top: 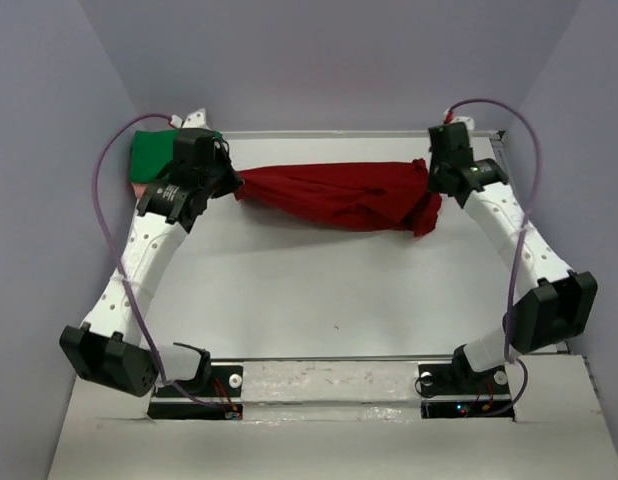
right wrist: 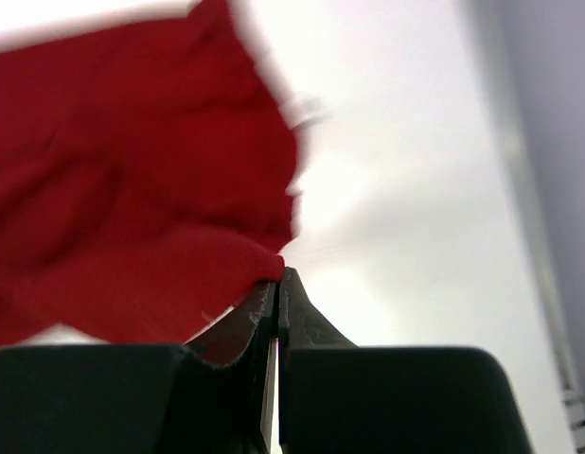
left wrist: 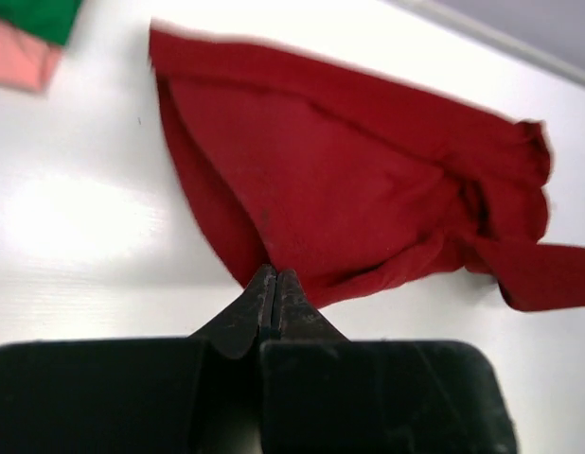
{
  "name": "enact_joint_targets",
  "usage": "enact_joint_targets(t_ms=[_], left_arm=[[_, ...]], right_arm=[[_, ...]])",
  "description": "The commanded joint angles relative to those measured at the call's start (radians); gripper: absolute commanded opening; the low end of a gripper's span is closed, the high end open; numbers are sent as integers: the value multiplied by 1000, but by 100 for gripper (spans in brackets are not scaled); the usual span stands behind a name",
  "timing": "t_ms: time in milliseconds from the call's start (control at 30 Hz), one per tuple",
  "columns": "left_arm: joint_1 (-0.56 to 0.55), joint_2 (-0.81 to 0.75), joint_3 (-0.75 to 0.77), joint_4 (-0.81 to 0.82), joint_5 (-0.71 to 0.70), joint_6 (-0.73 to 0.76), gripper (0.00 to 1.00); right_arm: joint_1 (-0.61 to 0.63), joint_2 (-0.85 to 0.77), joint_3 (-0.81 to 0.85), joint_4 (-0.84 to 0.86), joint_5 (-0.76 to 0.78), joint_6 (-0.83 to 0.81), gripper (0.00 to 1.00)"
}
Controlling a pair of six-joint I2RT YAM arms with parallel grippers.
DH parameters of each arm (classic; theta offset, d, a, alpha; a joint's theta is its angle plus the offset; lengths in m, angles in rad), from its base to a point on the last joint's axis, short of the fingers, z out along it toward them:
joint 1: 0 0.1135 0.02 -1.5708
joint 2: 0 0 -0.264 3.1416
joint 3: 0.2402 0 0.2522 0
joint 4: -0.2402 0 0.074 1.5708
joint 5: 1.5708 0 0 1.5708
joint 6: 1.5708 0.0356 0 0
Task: Fold and stack the t-shirts
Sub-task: Flatten the tshirt out
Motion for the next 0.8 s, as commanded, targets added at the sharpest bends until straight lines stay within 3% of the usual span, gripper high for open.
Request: enact_joint_targets(t_ms=[0, 67, 300, 767], left_arm=[[5, -79, 114, -115, -82, 49, 0], [6, -96, 153, -130, -76, 49, 0], [7, -171, 354, -216, -153, 57, 0], [7, -241, 585, -238, -195, 142, 0]], right_arm=[[-103, -135, 136, -32, 223, -61, 0], [-114, -177, 181, -23, 235, -91, 0], [-167, -188, 617, -73, 291, -242, 0], [-167, -267, 956, -85, 194, -339, 0]])
